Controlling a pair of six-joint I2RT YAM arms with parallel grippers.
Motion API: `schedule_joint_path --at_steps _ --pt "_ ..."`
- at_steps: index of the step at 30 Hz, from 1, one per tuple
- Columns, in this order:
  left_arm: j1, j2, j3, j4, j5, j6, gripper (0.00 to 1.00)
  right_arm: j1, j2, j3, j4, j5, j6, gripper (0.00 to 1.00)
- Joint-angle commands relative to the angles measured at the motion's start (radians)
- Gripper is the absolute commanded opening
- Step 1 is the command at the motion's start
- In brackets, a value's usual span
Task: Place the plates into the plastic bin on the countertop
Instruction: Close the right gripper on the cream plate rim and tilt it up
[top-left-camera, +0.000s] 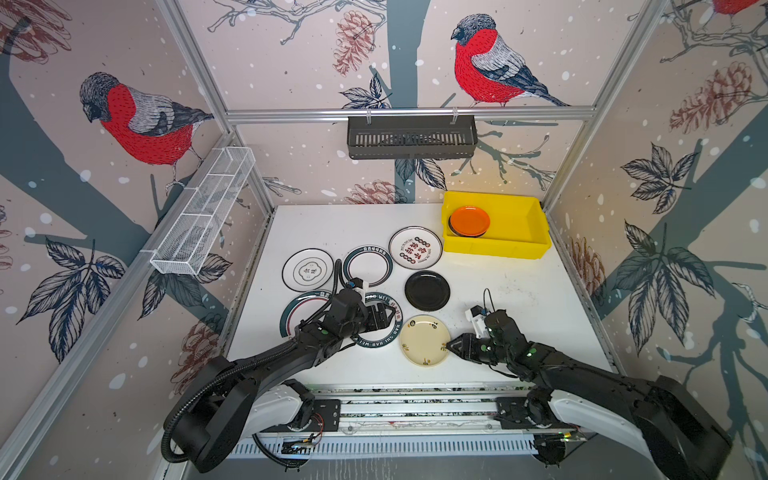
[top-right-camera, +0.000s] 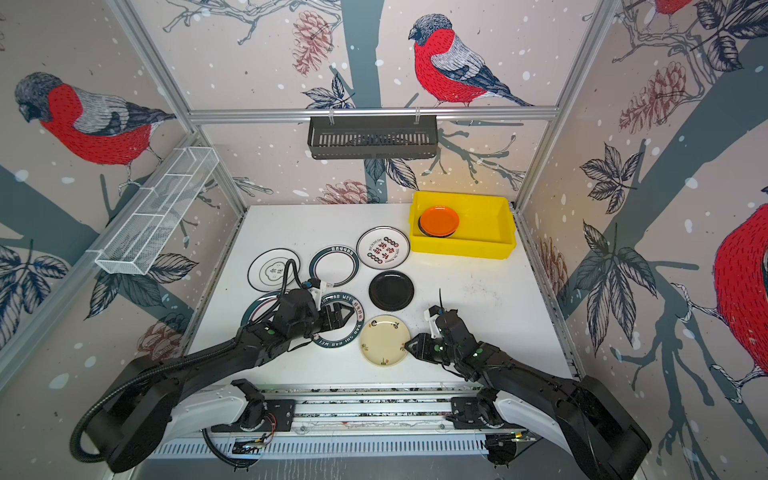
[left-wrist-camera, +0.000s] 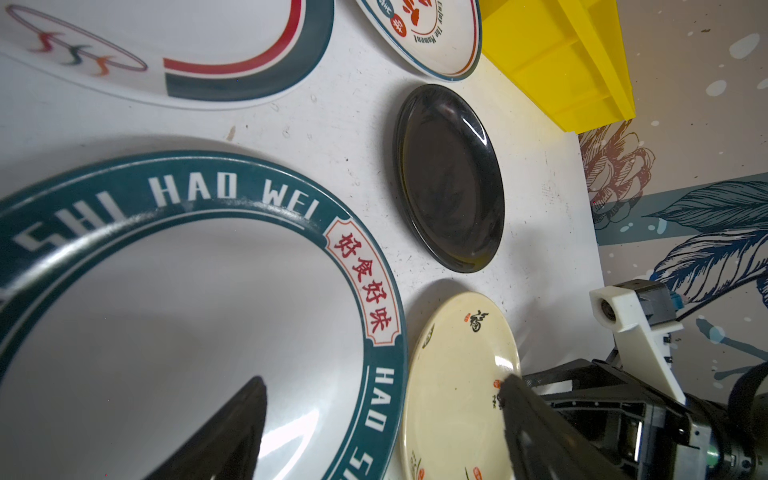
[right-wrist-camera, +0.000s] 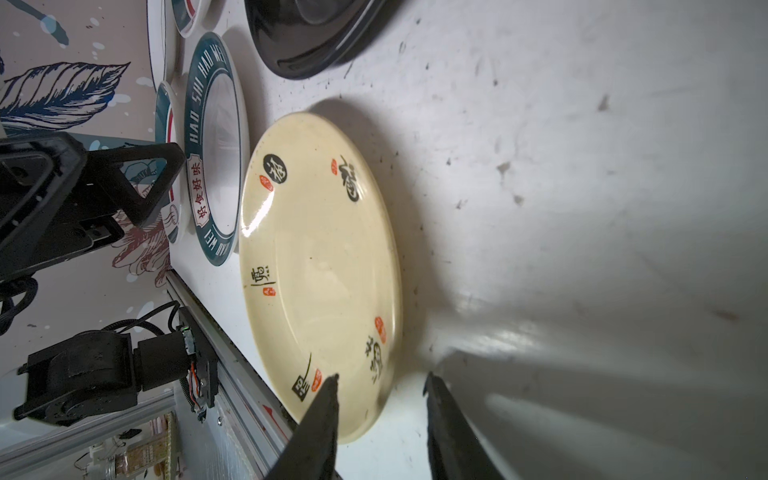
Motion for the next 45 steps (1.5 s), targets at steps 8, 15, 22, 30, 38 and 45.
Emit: schedule_joint_path --at_steps 8,15,22,30,38,45 --pt "0.000 0.017 0.018 0.042 0.015 0.014 0.87 0.025 0.069 0.042 0.034 0.030 0.013 0.27" --pt "0.000 0.010 0.009 0.049 0.009 0.028 0.87 0.053 0.114 0.035 0.076 0.045 0.045 0.23" --pt "0.001 0.003 -0.003 0.060 0.011 0.026 0.88 0.061 0.136 0.033 0.075 0.065 0.067 0.13" --pt "0.000 -0.013 -0.008 0.064 0.012 0.040 0.94 0.058 0.126 0.033 0.060 0.076 0.089 0.05" --pt "0.000 -0.046 0.000 0.047 0.004 0.059 0.97 0.044 0.070 0.031 0.024 0.097 0.114 0.04" --pt "0.000 -0.061 0.000 0.043 0.004 0.058 0.97 0.017 0.008 0.016 0.009 0.099 0.146 0.02"
